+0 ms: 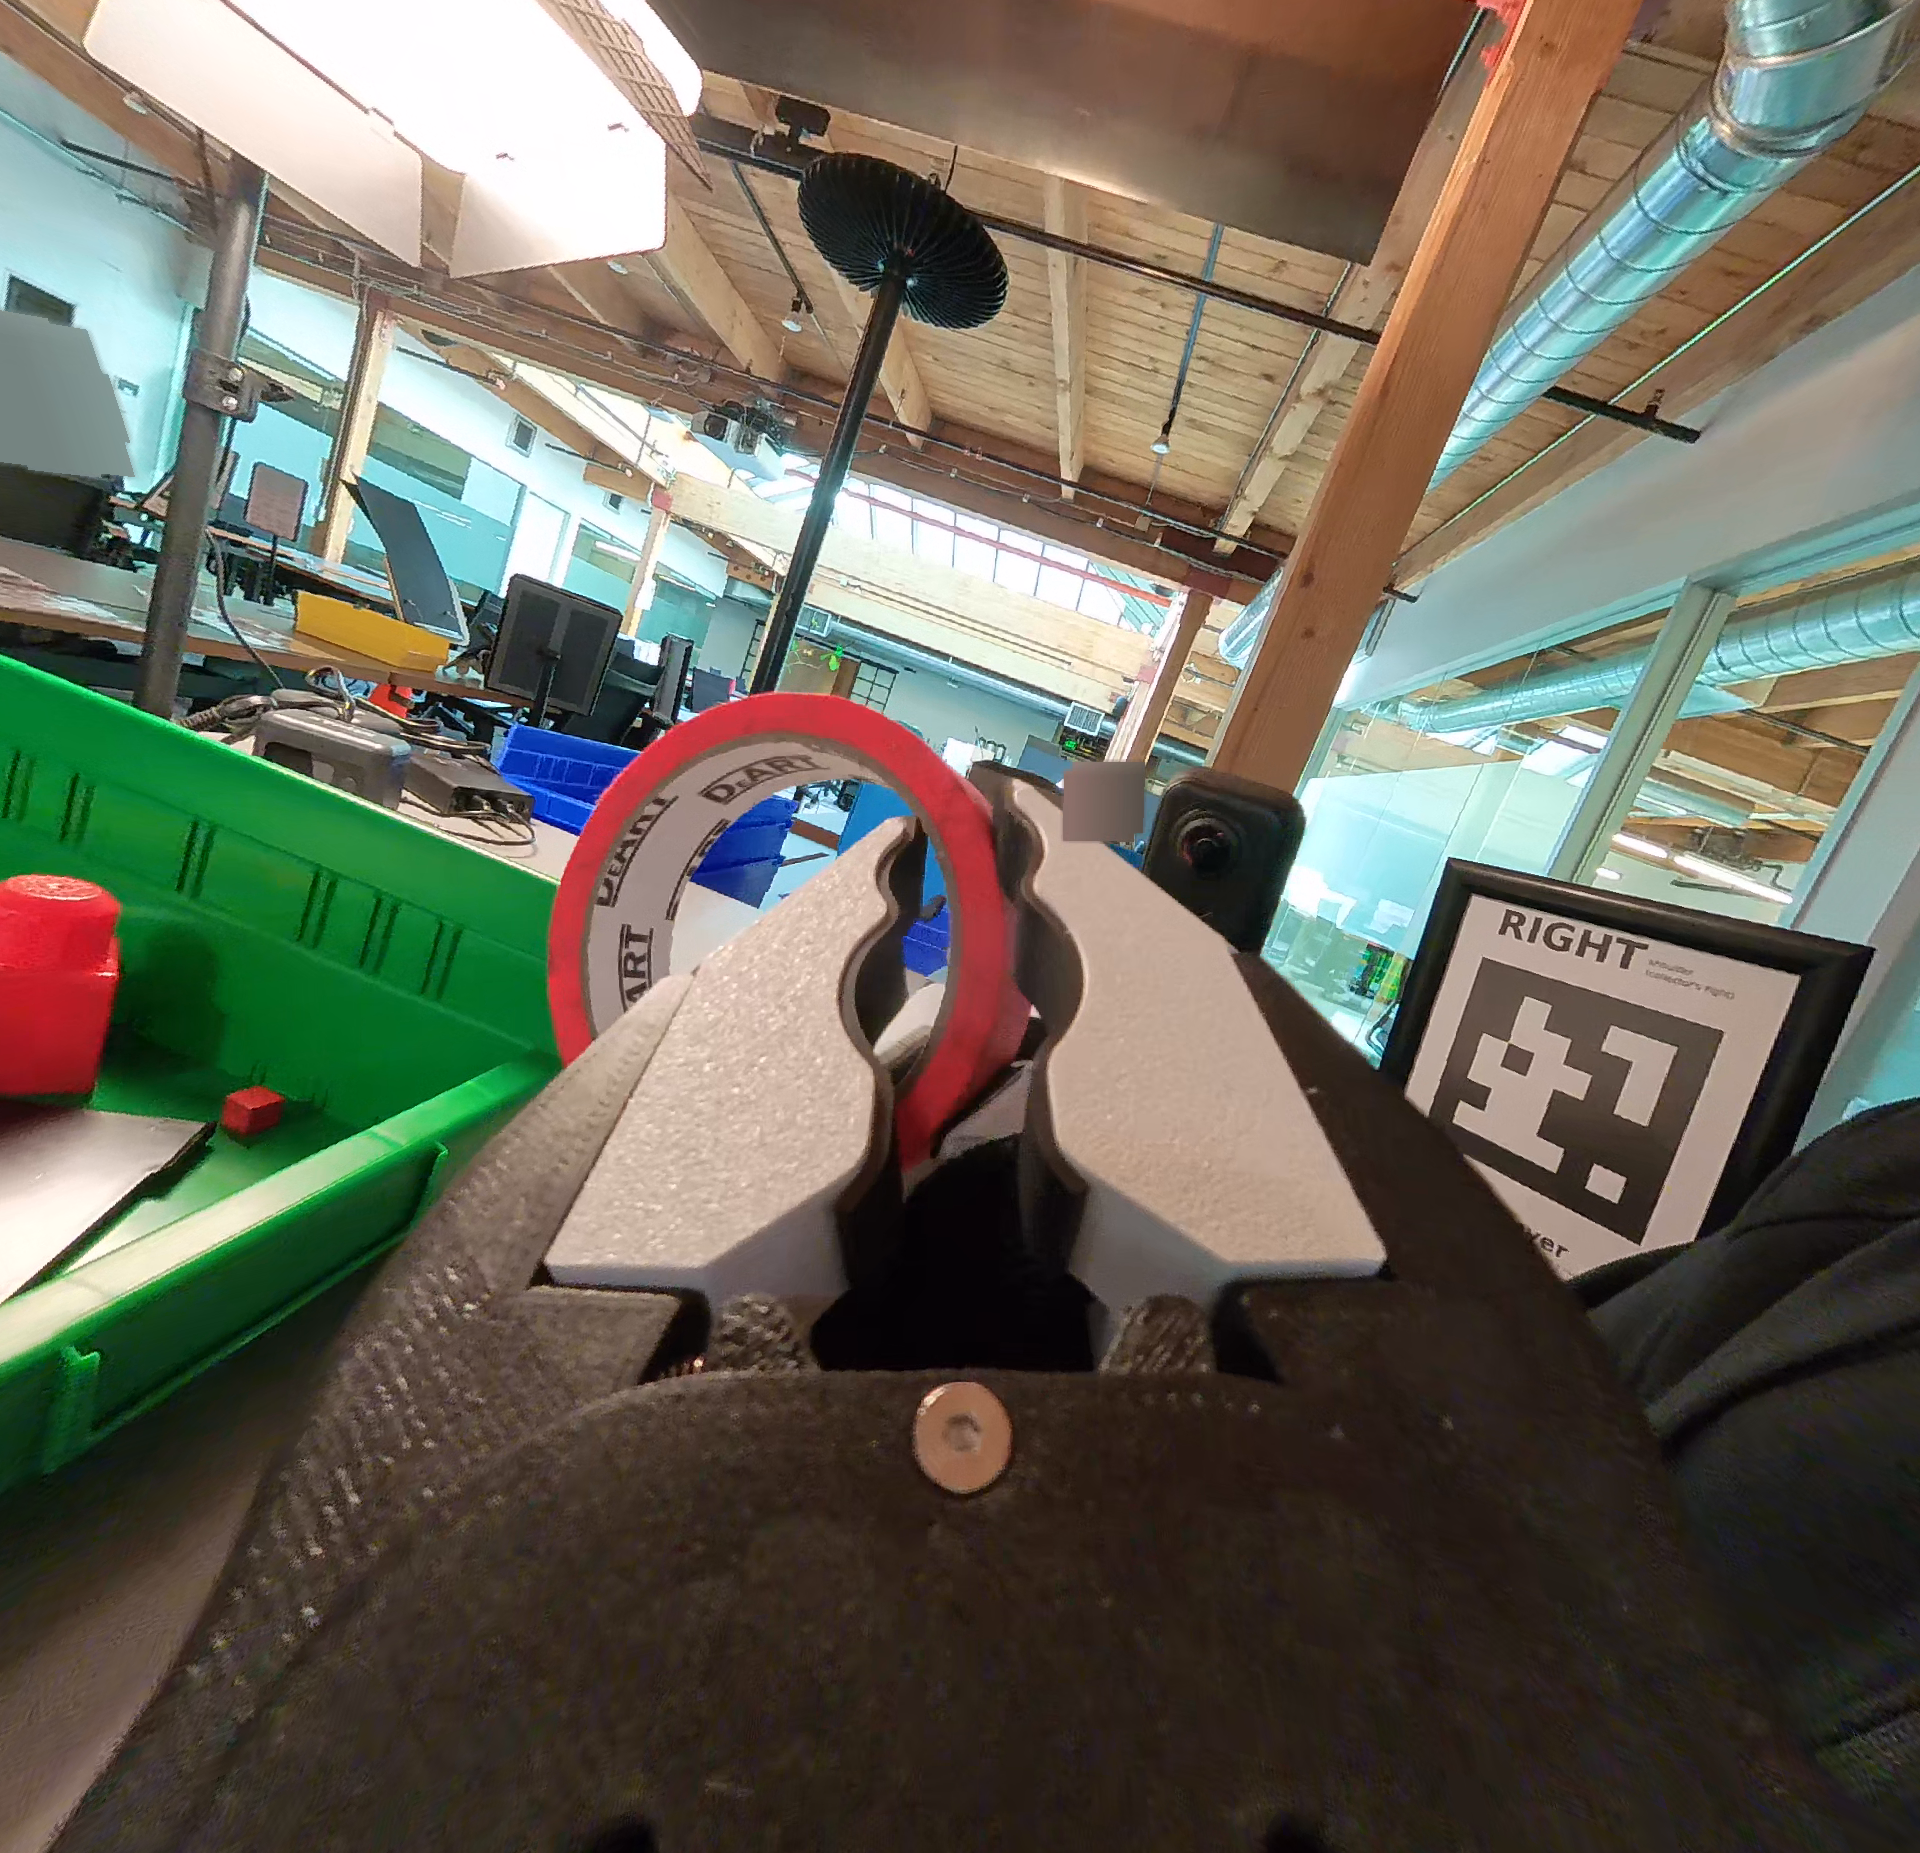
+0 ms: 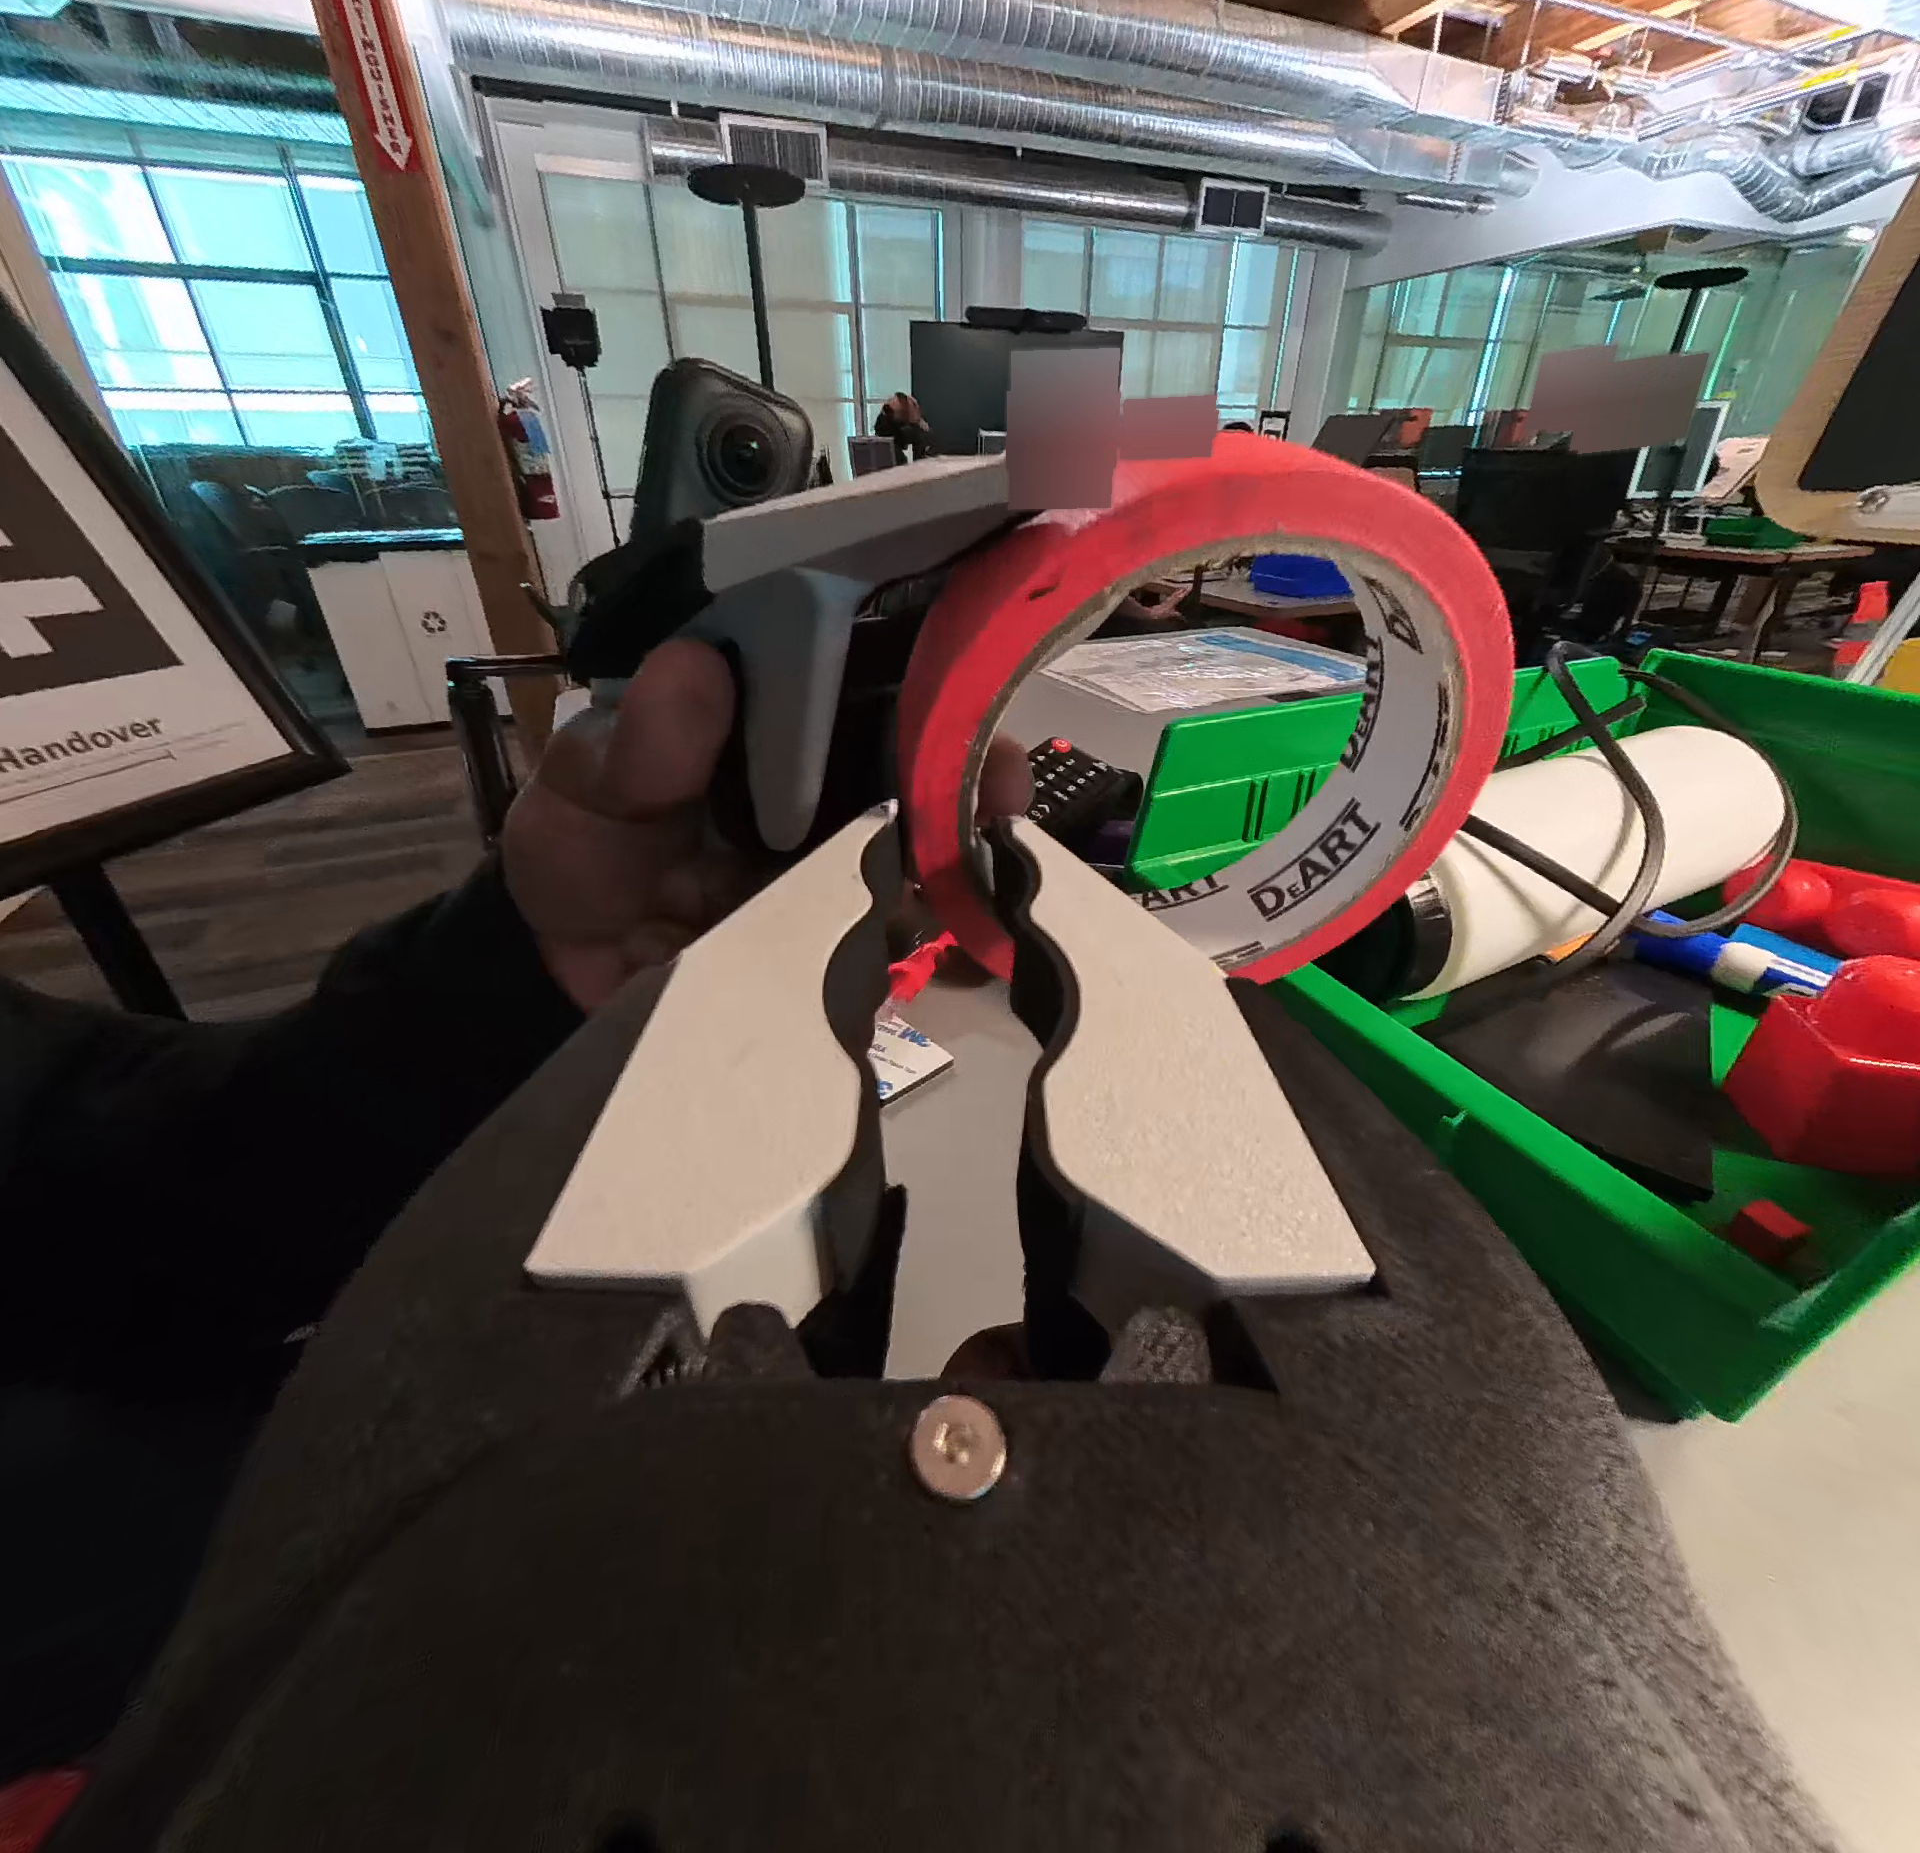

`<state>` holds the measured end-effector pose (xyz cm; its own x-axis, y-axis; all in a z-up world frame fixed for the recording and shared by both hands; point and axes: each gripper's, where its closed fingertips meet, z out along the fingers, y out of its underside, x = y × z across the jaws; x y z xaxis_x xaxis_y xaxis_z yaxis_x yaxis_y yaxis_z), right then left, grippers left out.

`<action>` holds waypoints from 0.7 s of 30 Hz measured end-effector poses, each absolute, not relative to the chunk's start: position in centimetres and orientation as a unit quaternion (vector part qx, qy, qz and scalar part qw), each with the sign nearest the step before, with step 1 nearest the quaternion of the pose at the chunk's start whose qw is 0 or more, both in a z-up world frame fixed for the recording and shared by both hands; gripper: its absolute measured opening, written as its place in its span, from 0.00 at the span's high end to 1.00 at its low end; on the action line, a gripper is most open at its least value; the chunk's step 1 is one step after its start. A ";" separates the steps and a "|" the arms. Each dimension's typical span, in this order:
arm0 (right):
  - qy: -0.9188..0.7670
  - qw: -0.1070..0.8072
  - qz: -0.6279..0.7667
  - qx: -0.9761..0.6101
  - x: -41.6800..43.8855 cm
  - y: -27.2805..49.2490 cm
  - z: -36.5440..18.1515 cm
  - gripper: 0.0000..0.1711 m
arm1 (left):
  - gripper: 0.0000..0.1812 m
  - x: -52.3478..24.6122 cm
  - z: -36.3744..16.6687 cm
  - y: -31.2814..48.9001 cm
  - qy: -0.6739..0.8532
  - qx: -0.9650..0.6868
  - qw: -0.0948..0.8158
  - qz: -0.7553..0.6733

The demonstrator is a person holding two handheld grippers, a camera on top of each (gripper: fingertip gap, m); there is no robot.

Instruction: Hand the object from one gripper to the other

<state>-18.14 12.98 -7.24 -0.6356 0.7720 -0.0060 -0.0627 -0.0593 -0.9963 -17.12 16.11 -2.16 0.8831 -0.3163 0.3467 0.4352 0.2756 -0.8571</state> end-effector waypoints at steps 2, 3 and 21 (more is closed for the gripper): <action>-0.609 0.313 0.668 -0.292 -18.2 13.0 -7.2 0.89 | 0.92 -17.1 -2.1 16.1 -0.053 -0.553 0.798 -0.235; -0.609 0.316 0.666 -0.294 -18.2 13.1 -7.2 0.89 | 0.92 -17.1 -2.1 16.1 -0.053 -0.552 0.798 -0.236; -0.590 0.290 0.701 -0.277 -17.3 13.0 -6.1 0.94 | 0.84 -17.2 -2.5 16.5 -0.063 -0.562 0.791 -0.233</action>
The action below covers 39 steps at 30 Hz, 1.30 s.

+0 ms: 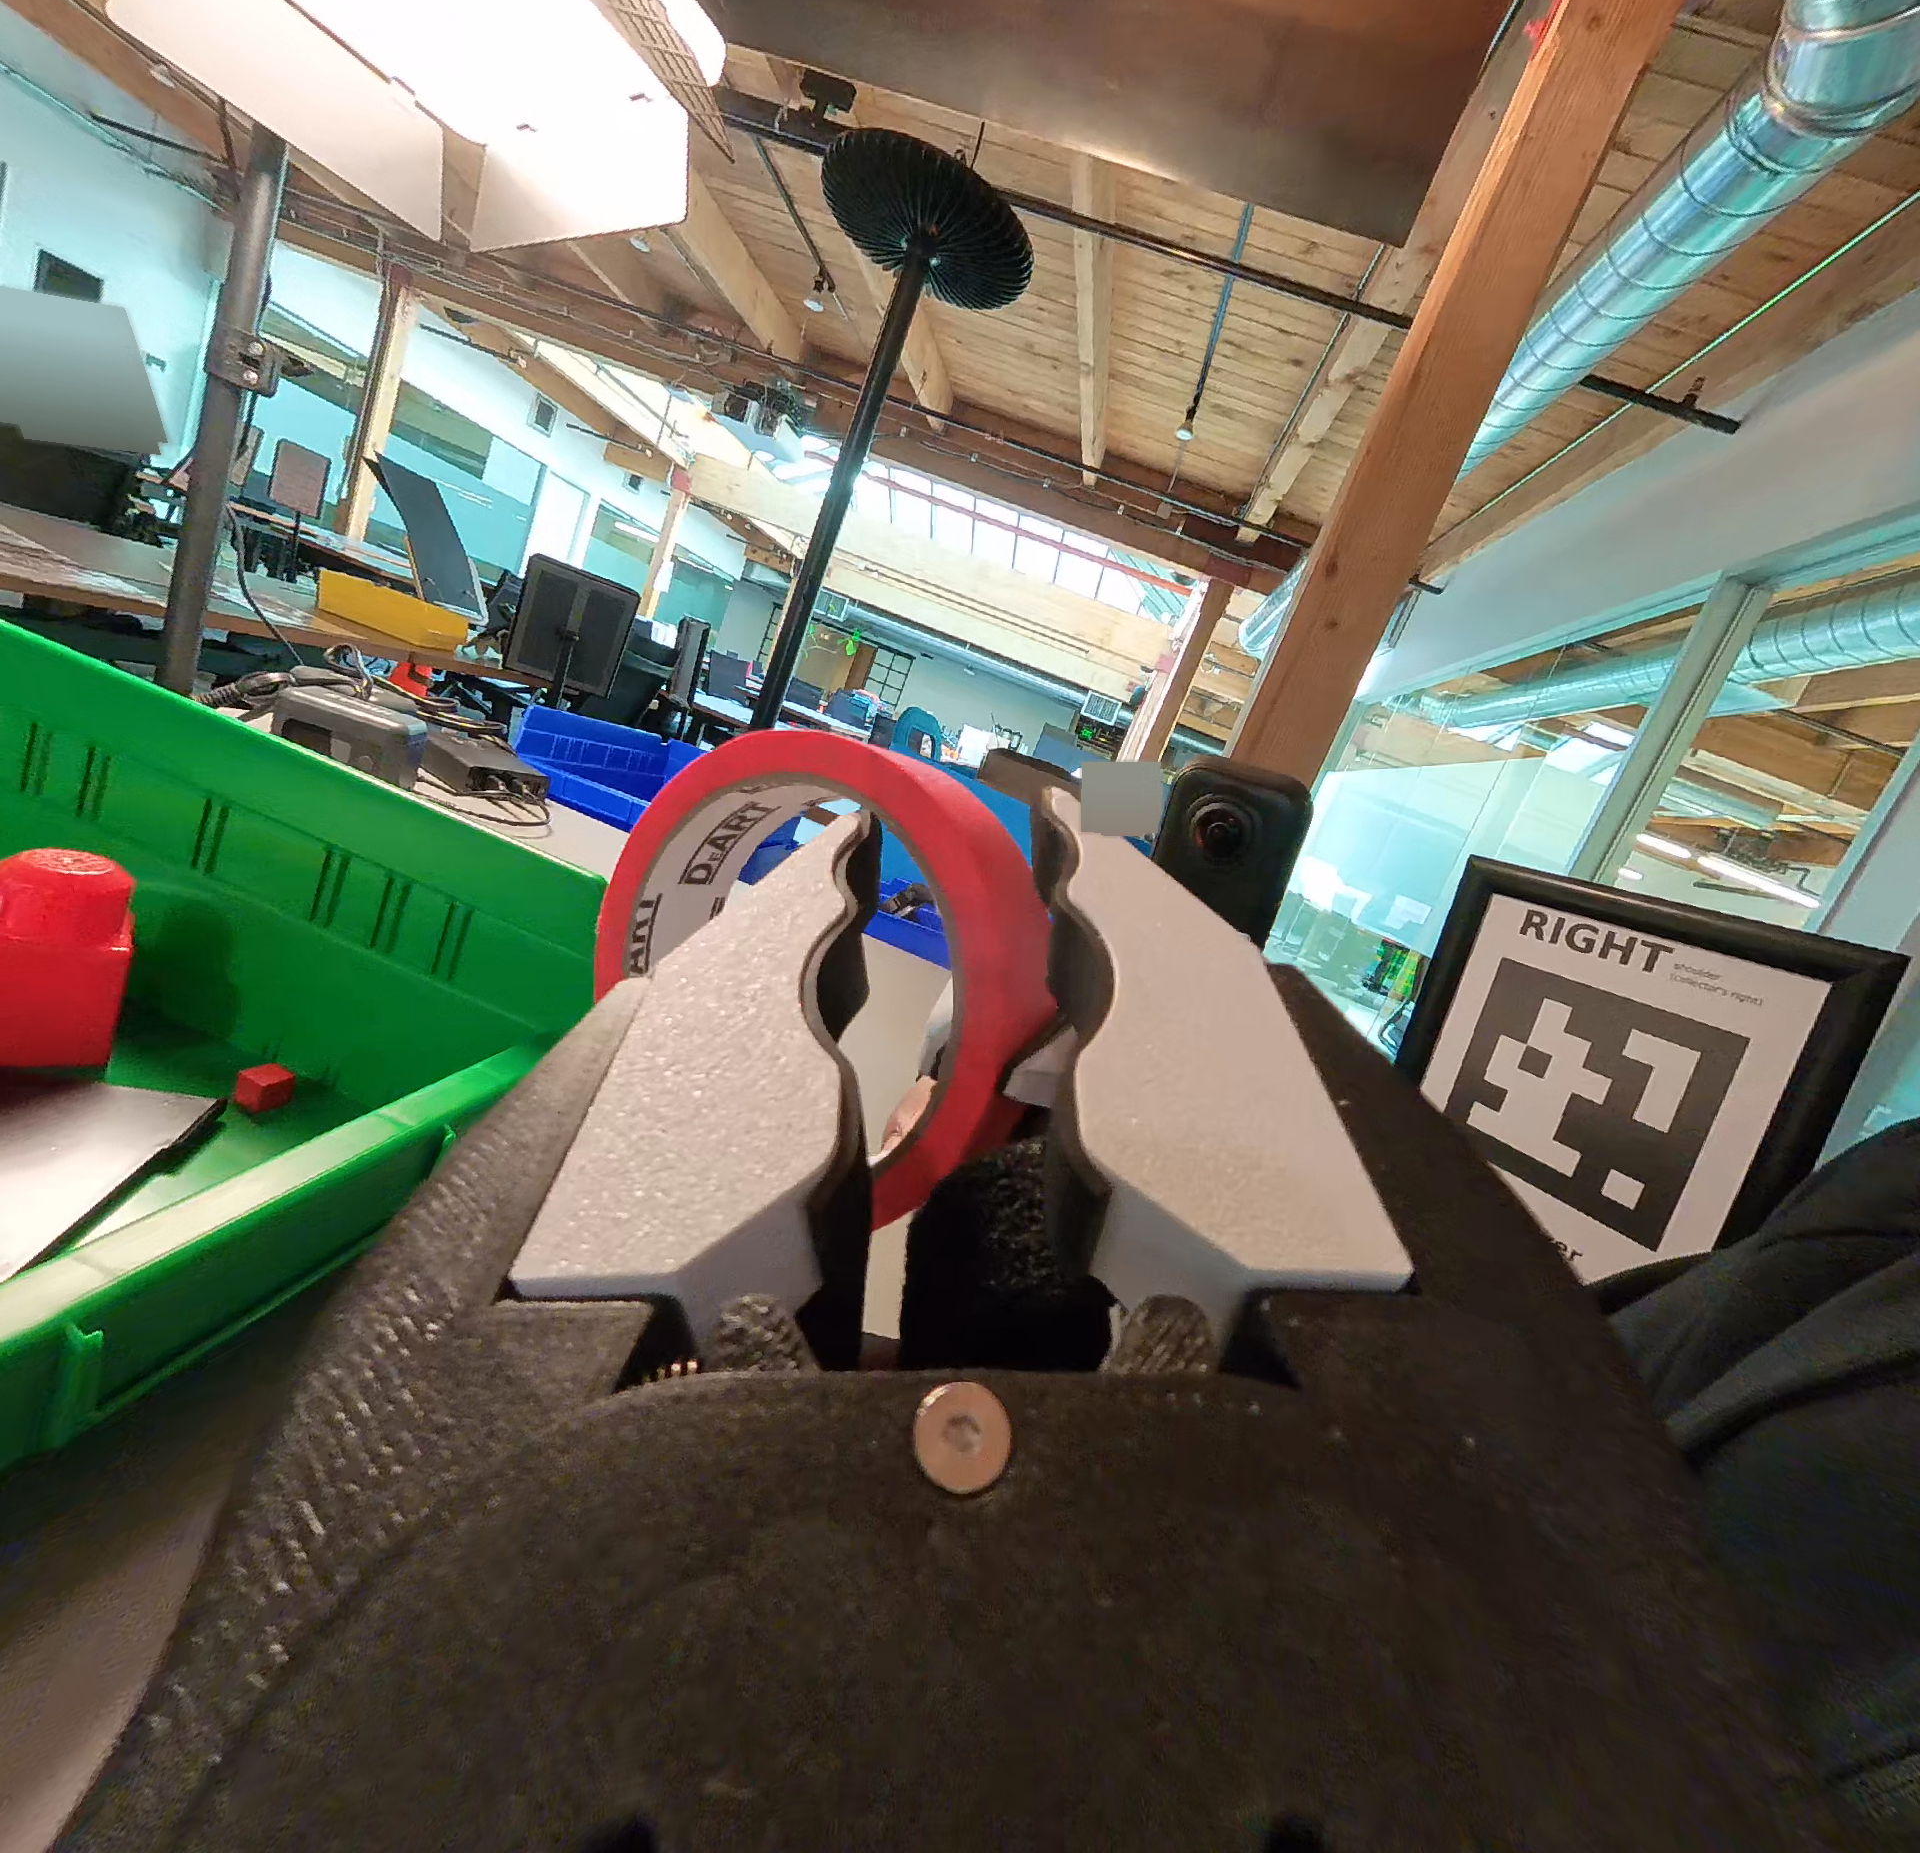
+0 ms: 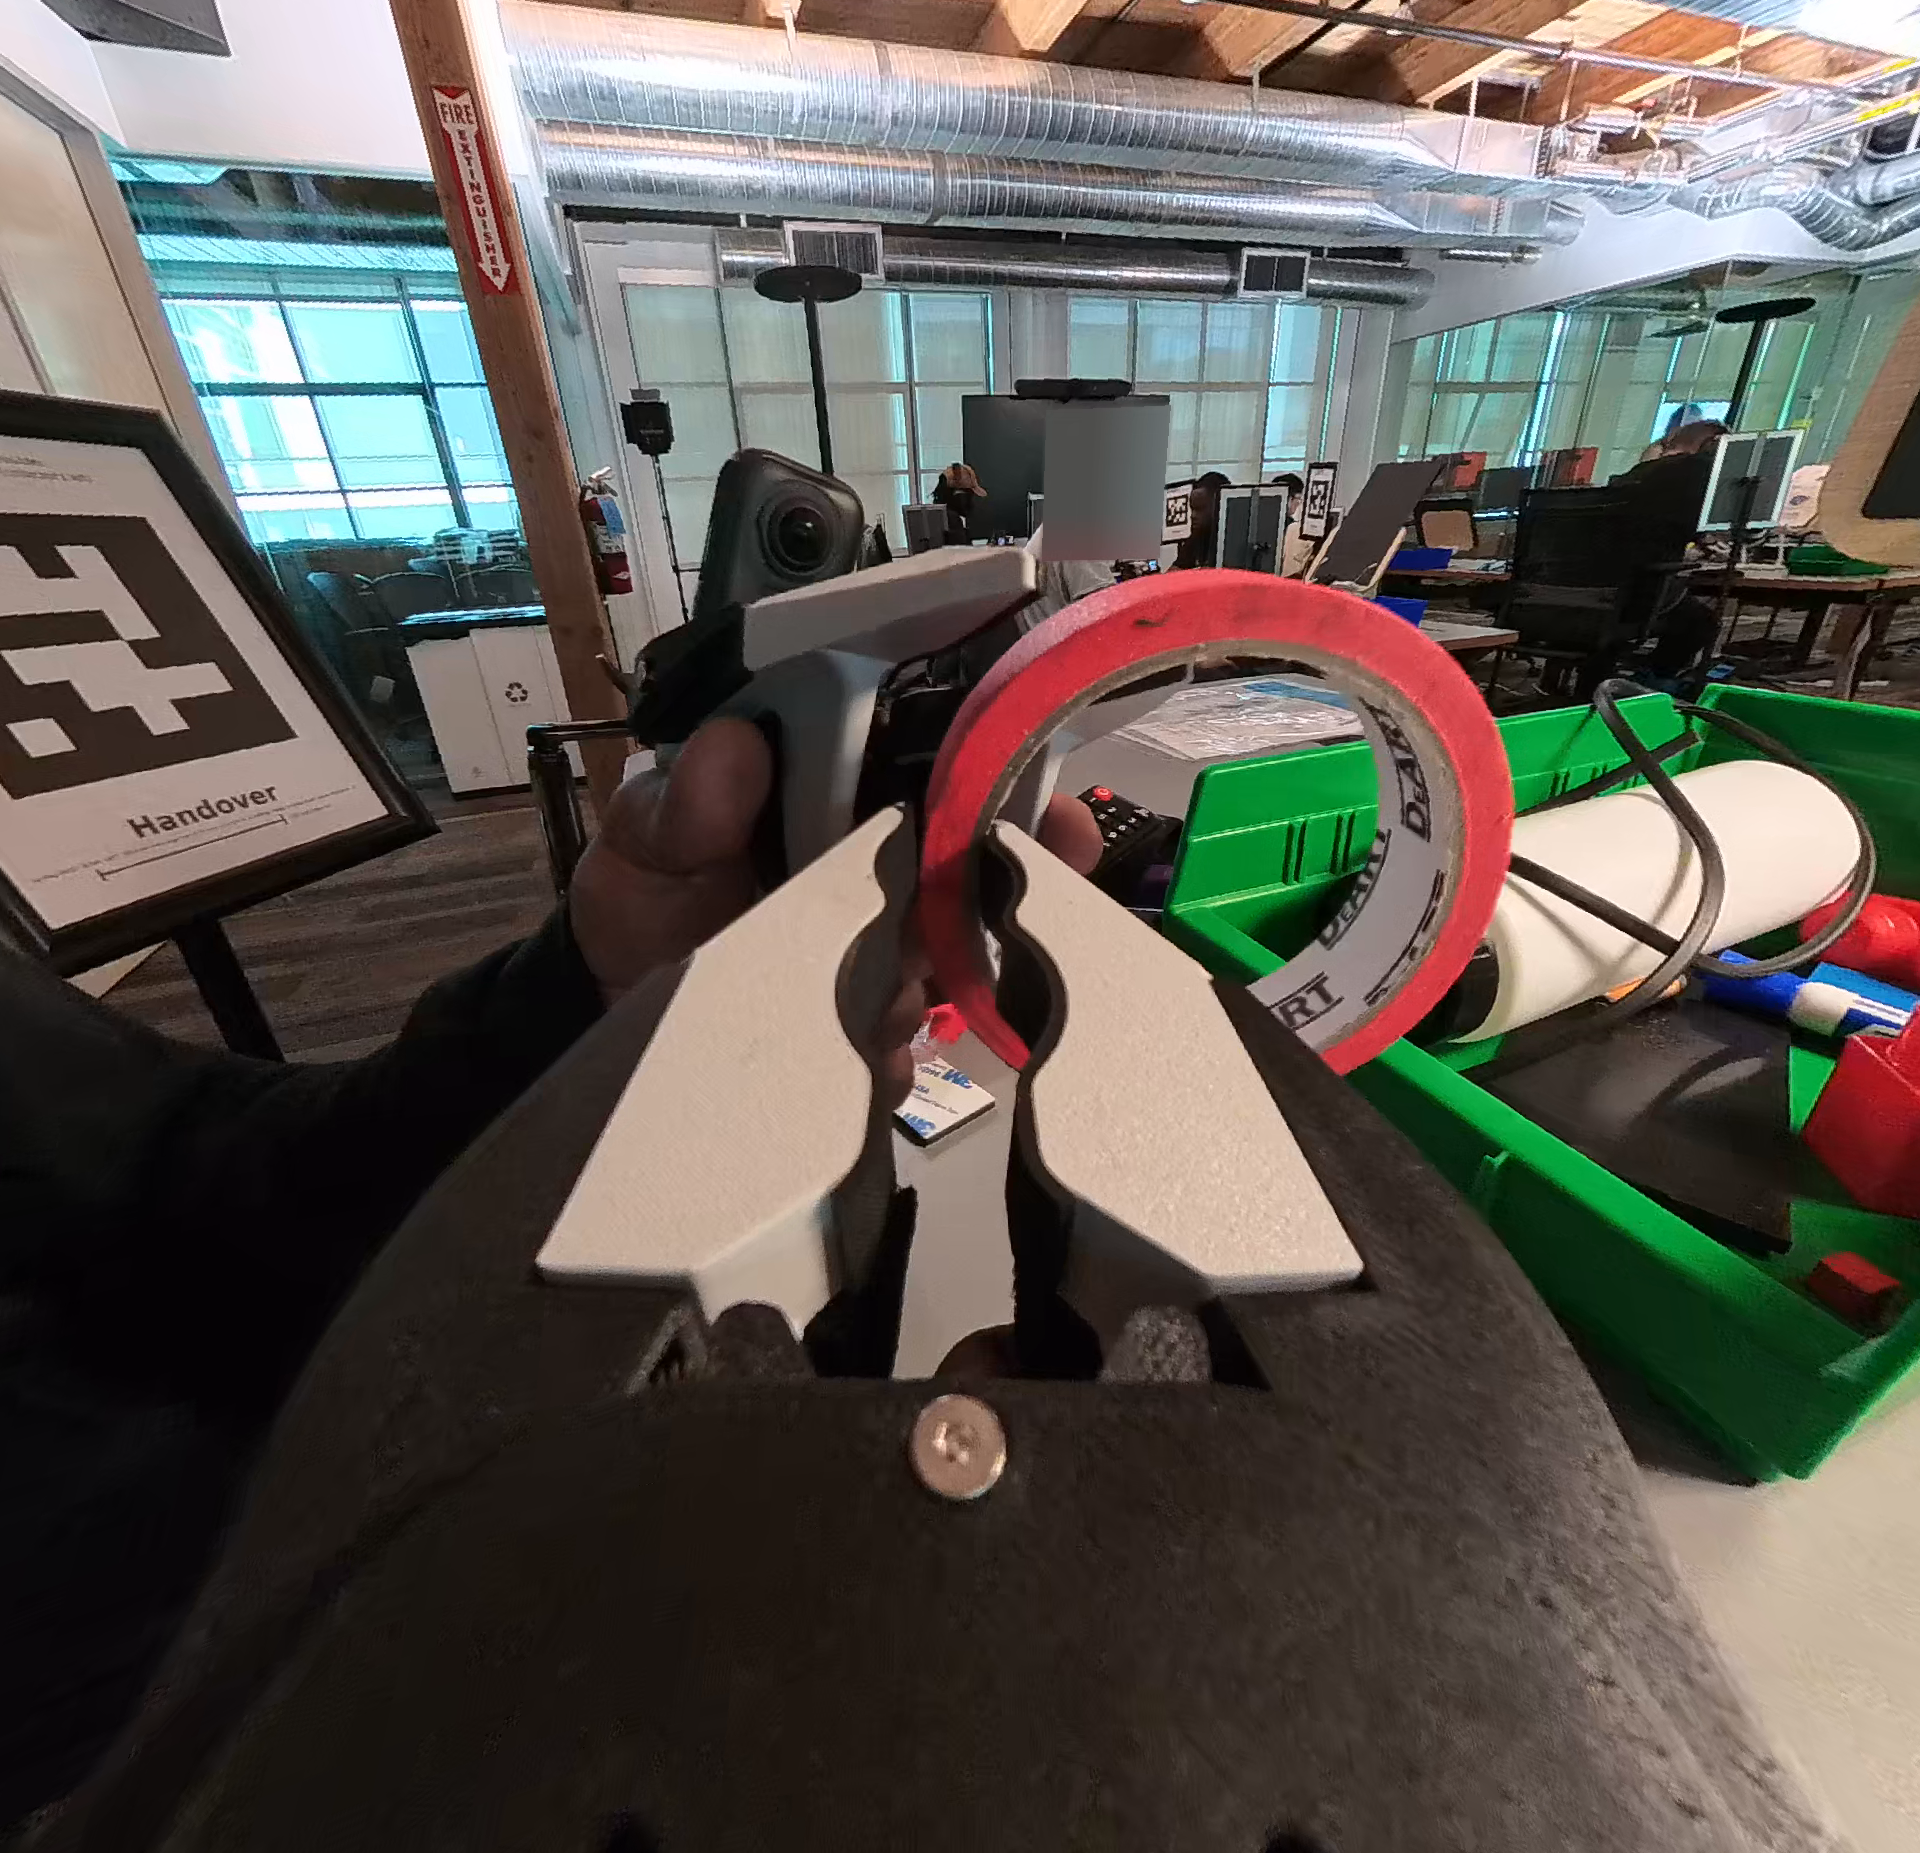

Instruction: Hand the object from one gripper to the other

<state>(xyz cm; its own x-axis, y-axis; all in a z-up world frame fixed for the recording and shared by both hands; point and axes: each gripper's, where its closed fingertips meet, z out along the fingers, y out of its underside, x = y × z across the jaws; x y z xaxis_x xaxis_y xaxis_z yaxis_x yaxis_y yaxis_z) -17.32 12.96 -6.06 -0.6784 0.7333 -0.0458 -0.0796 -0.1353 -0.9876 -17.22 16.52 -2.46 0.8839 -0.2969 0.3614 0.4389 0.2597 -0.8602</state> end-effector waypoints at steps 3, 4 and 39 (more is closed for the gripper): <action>-0.589 0.304 0.692 -0.286 -17.7 13.3 -6.2 0.94 | 0.84 -17.5 -2.4 16.5 -0.068 -0.561 0.793 -0.228; -0.593 0.319 0.681 -0.288 -17.9 13.5 -6.3 0.94 | 0.84 -17.6 -2.4 16.5 -0.071 -0.561 0.793 -0.226; -0.497 0.339 0.710 -0.365 -19.1 17.8 -4.9 0.82 | 0.91 -21.7 -0.9 13.6 -0.151 -0.459 0.832 -0.273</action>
